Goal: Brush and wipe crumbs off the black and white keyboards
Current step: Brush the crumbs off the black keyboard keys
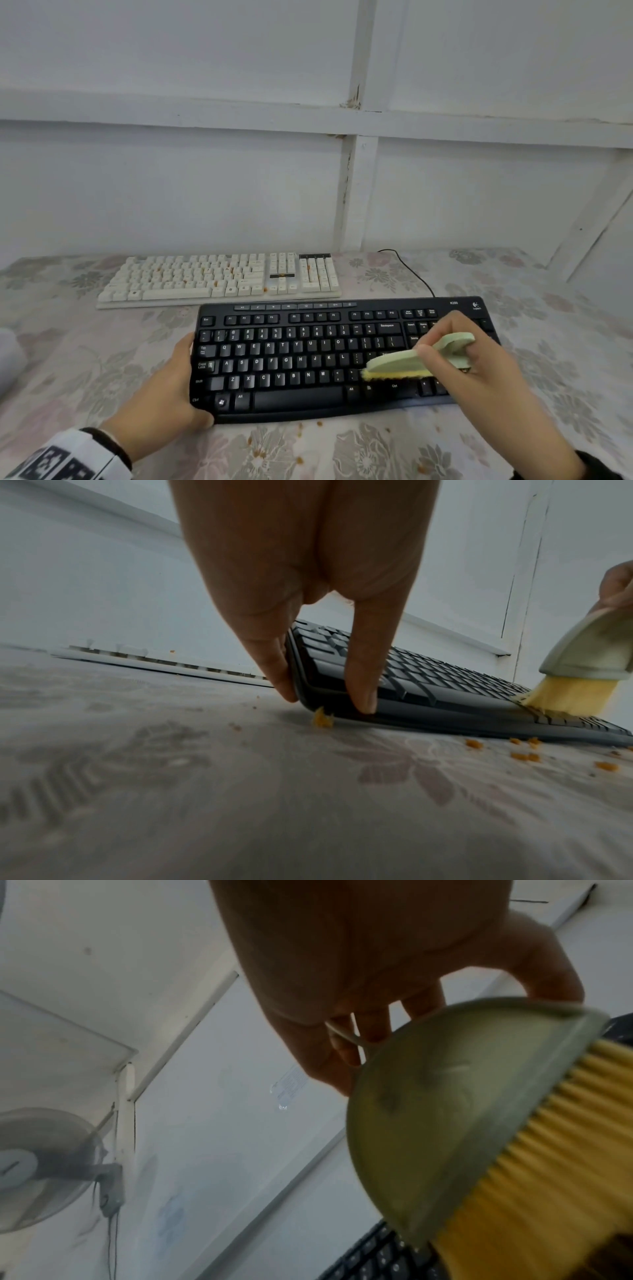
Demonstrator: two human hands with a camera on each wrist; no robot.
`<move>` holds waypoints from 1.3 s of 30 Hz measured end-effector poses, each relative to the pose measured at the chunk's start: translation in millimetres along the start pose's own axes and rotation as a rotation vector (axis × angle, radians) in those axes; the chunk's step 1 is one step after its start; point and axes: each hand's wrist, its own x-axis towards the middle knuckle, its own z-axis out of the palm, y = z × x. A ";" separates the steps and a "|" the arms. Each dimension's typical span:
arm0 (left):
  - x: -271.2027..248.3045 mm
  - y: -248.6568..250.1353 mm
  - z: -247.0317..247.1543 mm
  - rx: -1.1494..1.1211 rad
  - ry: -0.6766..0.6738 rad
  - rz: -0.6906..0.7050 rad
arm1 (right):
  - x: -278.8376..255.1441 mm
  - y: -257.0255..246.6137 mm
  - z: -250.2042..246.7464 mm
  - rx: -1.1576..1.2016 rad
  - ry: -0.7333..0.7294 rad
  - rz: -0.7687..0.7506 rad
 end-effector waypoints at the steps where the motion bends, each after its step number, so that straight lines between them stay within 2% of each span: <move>1: 0.0 -0.5 0.1 0.002 -0.003 -0.002 | -0.8 0.0 0.0 0.014 -0.013 -0.003; 4: 0.0 -1.0 -0.3 0.002 -0.009 0.000 | -0.6 9.4 -6.1 -0.021 -0.021 0.002; 10: -0.9 1.8 -0.2 -0.003 -0.002 0.007 | 5.4 14.3 -38.5 -0.061 0.117 -0.078; 12: -1.2 2.3 -0.2 0.004 0.000 0.010 | 5.6 15.8 -41.3 -0.025 0.083 -0.086; 16: -0.9 3.4 -0.6 0.001 -0.004 0.008 | 5.3 33.2 -44.3 -0.056 0.014 -0.032; 21: 4.3 -6.4 -0.4 0.061 0.019 0.018 | 8.2 46.5 -68.0 -0.074 0.159 -0.030; 26: 11.0 -15.0 0.6 0.109 0.036 0.042 | 4.3 51.1 -68.5 -0.011 0.083 -0.010; 31: 10.3 -16.0 0.8 0.111 0.040 0.048 | 9.2 56.8 -87.6 -0.051 0.223 0.028; 34: 8.8 -13.3 0.2 0.109 0.038 0.049 | 4.8 49.3 -86.2 0.008 0.194 0.072; 39: 2.9 -2.3 0.3 0.057 0.021 0.039 | 4.3 70.2 -99.3 -0.071 0.283 0.102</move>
